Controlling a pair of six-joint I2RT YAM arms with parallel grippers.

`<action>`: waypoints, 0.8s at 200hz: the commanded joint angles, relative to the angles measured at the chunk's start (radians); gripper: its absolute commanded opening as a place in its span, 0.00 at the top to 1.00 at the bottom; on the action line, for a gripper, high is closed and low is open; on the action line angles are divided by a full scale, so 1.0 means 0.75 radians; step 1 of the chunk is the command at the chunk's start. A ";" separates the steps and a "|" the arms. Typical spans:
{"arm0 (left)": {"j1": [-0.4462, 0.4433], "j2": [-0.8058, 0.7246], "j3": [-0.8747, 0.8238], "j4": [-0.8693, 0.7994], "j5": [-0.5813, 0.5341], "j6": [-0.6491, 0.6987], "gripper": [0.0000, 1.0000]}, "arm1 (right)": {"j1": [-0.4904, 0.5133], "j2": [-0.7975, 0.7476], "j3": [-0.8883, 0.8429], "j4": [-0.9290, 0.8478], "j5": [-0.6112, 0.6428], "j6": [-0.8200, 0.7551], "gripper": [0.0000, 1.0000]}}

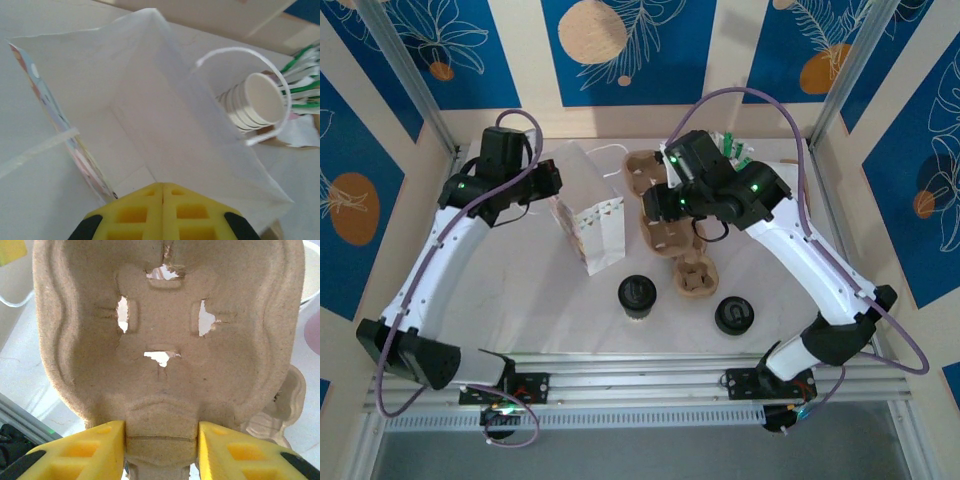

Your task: Pack the takeout coffee

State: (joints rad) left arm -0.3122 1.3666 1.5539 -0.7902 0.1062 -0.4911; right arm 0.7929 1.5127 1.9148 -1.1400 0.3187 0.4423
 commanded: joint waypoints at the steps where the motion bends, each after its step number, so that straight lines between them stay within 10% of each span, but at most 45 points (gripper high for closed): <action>1: -0.002 -0.032 -0.037 0.017 0.104 -0.034 1.00 | 0.024 0.018 0.076 -0.003 0.046 -0.027 0.58; 54: -0.002 -0.089 -0.010 -0.070 -0.227 0.061 0.68 | 0.085 0.100 0.179 -0.016 0.127 -0.051 0.58; 160: -0.003 0.098 -0.023 -0.020 -0.212 -0.012 0.62 | 0.142 0.182 0.262 0.023 0.170 -0.055 0.58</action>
State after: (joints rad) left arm -0.3126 1.4181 1.5394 -0.8249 -0.0719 -0.4839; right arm 0.8879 1.6550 2.0785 -1.1336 0.4240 0.4080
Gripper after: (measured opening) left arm 0.390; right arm 0.418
